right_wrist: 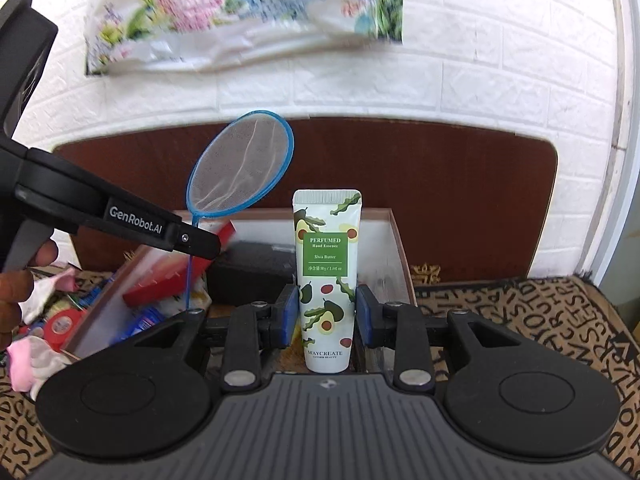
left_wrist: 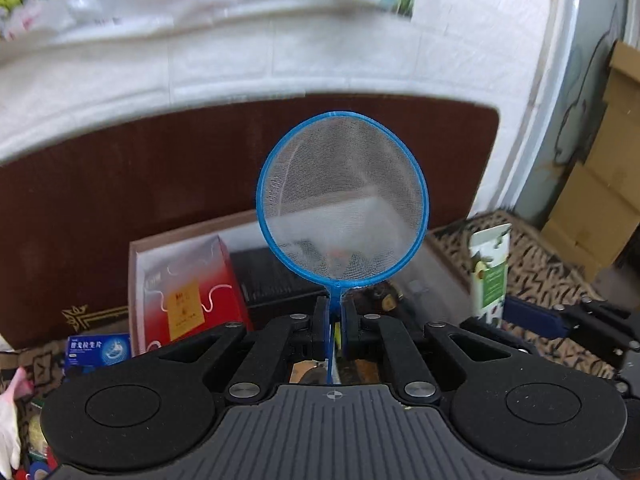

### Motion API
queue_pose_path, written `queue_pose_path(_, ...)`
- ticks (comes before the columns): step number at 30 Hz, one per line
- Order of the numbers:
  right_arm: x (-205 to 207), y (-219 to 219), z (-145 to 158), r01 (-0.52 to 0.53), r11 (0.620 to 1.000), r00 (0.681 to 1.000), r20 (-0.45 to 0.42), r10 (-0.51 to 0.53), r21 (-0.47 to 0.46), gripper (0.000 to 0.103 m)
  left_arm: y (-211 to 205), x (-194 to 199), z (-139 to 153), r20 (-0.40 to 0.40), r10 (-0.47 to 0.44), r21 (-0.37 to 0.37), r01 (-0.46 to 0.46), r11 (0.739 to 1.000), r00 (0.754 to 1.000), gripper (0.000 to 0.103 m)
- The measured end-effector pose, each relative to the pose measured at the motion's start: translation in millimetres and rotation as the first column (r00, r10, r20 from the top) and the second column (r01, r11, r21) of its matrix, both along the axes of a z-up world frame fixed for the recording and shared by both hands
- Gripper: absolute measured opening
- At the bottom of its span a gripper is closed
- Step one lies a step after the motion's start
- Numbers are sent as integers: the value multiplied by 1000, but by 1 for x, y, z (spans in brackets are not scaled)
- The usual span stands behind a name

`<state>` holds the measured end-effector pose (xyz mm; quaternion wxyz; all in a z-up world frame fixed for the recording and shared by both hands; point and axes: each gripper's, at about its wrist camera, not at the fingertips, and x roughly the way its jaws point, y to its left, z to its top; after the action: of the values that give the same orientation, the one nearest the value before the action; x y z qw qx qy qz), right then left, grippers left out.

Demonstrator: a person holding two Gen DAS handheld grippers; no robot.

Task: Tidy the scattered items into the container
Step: 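Lower the net into the box with the left gripper while the right lowers the tube, then open both grippers to release the net and tube into the box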

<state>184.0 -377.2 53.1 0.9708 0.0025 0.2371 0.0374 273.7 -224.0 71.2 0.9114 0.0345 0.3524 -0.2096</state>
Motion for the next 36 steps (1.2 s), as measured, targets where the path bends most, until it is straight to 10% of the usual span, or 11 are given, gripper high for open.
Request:
queue_pose_path(16, 64, -1, -24, 18, 998, 994, -110, -25, -67, 35, -11, 42, -37, -66, -7, 25, 9, 1000, 998, 27)
queue_pose_path(18, 67, 0, -26, 22, 997, 993, -113, -30, -73, 37, -9, 40, -37, -45, -18, 23, 19, 1000, 999, 47)
queue_pose_path(19, 67, 1, -26, 22, 997, 994, -109, -30, -73, 41, -8, 38, -36, -35, -22, 15, 23, 1000, 999, 74)
queue_pose_path(21, 64, 3, -25, 21, 997, 995, -93, -28, -78, 76, -4, 31, -34, 13, -15, -5, 15, 1000, 1000, 96)
queue_pose_path(27, 45, 14, -20, -23, 991, 999, -36, 19, -128, 102, 1, 6, -30, 123, 6, 28, -10, 1000, 992, 103)
queue_pose_path(36, 25, 33, -18, -61, 991, 998, -41, 56, -123, 103, 19, -23, -32, 118, 40, -19, -38, 999, 992, 103)
